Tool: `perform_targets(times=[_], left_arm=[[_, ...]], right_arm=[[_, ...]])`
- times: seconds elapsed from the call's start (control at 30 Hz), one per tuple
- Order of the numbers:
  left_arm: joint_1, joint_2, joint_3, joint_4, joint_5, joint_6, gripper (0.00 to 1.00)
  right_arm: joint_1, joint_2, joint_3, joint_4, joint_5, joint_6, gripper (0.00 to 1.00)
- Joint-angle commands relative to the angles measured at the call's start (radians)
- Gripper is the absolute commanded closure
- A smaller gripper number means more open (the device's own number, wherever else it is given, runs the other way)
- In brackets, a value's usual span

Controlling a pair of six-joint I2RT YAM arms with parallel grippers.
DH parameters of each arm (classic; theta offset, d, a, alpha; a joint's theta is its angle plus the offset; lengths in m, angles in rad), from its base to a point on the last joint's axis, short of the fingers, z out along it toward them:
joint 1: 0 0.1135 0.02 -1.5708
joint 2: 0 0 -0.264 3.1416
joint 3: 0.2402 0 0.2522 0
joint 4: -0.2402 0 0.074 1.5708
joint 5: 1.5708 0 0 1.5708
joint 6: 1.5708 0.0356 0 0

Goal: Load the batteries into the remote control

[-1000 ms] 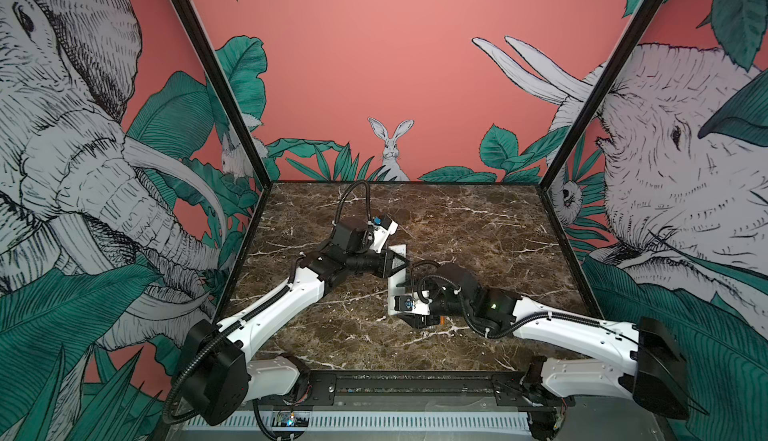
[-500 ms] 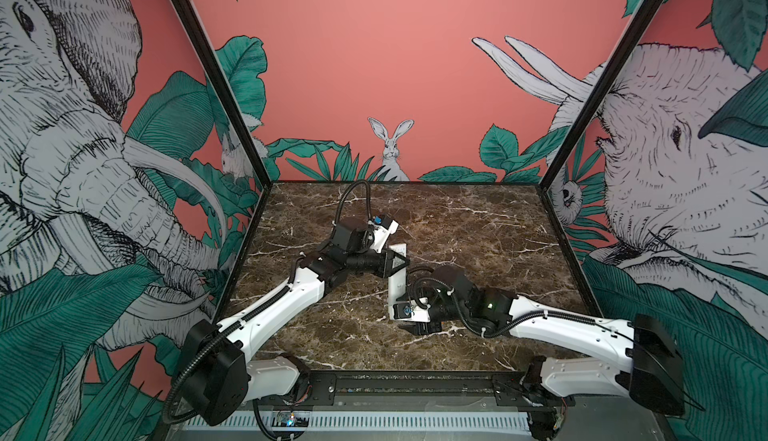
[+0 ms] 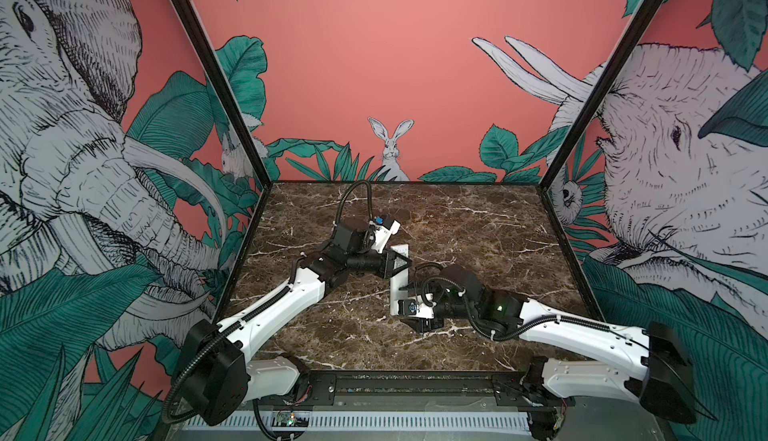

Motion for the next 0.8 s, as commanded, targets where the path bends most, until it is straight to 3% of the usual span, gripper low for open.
perform_targets(times=[0.0,0.77], left_arm=[[-0.003,-0.031,0.009,0.029,0.025,-0.01,1.0],[-0.003,-0.042,-0.002,0.053,0.045,-0.021,1.0]], right_arm=[[0.002,0.016,0.029,0.041,0.04,-0.029,0.26],[0.002,0.045,0.016,0.057,0.09,-0.038,0.22]])
